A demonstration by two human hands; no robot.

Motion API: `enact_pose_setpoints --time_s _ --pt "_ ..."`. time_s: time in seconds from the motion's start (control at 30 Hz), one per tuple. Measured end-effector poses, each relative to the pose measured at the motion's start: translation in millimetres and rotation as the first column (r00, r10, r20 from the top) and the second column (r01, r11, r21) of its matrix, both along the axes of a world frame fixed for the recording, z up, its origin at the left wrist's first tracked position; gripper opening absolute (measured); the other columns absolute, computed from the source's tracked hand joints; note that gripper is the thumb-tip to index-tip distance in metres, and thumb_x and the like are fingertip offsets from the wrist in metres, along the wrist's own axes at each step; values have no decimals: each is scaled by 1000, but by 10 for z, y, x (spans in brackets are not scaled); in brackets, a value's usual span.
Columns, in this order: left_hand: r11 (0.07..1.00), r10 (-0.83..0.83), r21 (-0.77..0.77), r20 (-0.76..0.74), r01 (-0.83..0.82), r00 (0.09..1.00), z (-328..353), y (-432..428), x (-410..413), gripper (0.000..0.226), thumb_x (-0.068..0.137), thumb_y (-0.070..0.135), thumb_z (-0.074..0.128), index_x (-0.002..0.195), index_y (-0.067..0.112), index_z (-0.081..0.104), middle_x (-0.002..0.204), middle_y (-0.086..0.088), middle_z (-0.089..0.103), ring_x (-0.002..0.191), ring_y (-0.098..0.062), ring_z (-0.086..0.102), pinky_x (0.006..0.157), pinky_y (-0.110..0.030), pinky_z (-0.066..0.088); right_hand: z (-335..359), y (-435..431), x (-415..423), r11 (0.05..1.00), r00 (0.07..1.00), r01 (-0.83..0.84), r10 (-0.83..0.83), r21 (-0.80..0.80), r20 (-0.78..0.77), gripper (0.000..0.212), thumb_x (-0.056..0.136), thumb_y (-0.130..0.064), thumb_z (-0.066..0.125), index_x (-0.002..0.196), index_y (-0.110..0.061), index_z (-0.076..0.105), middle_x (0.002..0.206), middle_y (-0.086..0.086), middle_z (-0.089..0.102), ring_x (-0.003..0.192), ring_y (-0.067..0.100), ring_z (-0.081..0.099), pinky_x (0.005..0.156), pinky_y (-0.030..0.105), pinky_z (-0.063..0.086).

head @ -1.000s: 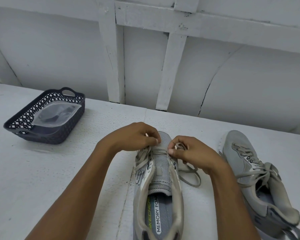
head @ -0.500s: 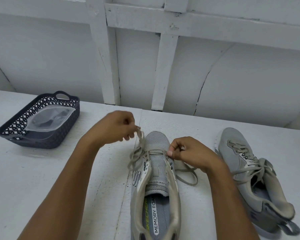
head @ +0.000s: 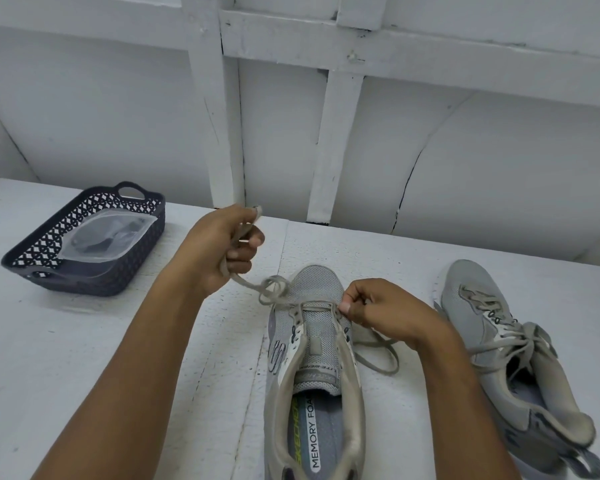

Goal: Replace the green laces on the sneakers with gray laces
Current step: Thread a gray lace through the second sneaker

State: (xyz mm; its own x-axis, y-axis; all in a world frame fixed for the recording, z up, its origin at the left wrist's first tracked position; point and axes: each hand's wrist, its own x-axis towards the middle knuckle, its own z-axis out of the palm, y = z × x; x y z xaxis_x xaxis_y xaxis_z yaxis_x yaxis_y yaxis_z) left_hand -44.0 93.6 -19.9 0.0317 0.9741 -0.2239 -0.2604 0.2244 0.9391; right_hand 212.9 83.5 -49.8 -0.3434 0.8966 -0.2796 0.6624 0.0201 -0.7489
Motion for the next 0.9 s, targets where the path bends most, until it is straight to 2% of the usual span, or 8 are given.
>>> enact_pose_setpoints --time_s 0.1,0.17,0.23,0.37,0.43,0.63,0.8,0.9 --pt "986 -159 -25 -441 165 883 -70 13 -50 8 92 15 59 84 16 58 68 -4 60 46 -11 30 41 -20 24 -2 0 1 1000 1000 7 -7 -2 -4 14 94 -19 64 79 -21 65 66 -12 58 63 8 49 65 27 39" --pt "930 -321 -119 -725 349 610 -89 -19 -76 6 89 16 63 88 21 67 76 3 69 51 -9 44 45 -22 31 -3 1 -2 1000 1000 9 -9 -3 -3 14 94 -20 64 79 -21 65 66 -12 58 63 9 49 65 27 38" --pt "843 -460 -255 -799 474 388 -82 -54 -64 4 89 26 66 90 25 70 78 9 69 59 -7 52 49 -20 36 -6 3 -3 1000 1000 11 -11 -2 -2 15 94 -20 64 79 -22 65 66 -12 58 63 10 49 65 28 39" --pt "798 -515 -344 -816 494 263 -59 -91 -33 16 86 27 70 84 11 66 63 2 63 53 -14 49 49 -22 35 11 -4 -9 1000 1000 3 -3 -6 -1 15 95 -20 63 80 -22 65 67 -12 58 64 10 49 64 28 39" --pt "819 -472 -285 -829 498 302 -55 -89 -40 15 86 19 67 76 10 63 59 1 60 51 -15 47 52 -23 35 7 -8 -2 1000 1000 0 0 -13 1 14 95 -19 62 81 -21 65 70 -10 59 66 10 50 66 28 40" --pt "972 -61 124 -685 199 726 -13 -25 -27 11 88 11 65 78 10 65 88 0 76 92 -15 70 86 -37 48 11 -13 13 1000 1000 -3 3 -22 -23 14 96 -21 62 81 -21 63 62 -13 59 62 9 50 63 26 40" --pt "921 -247 19 -744 388 621 21 -89 13 19 93 7 58 87 9 75 84 1 76 76 0 66 74 -22 43 54 -29 116 990 998 -48 41 -131 -56 28 85 -39 75 89 -13 63 73 1 62 65 13 52 63 30 42" --pt "893 -327 -52 -756 446 567 23 -99 34 19 94 12 59 96 16 77 90 2 77 86 -7 69 76 -21 46 78 -41 201 979 994 -110 108 -171 -24 26 84 -34 77 87 -11 66 68 0 60 58 10 48 55 22 40"
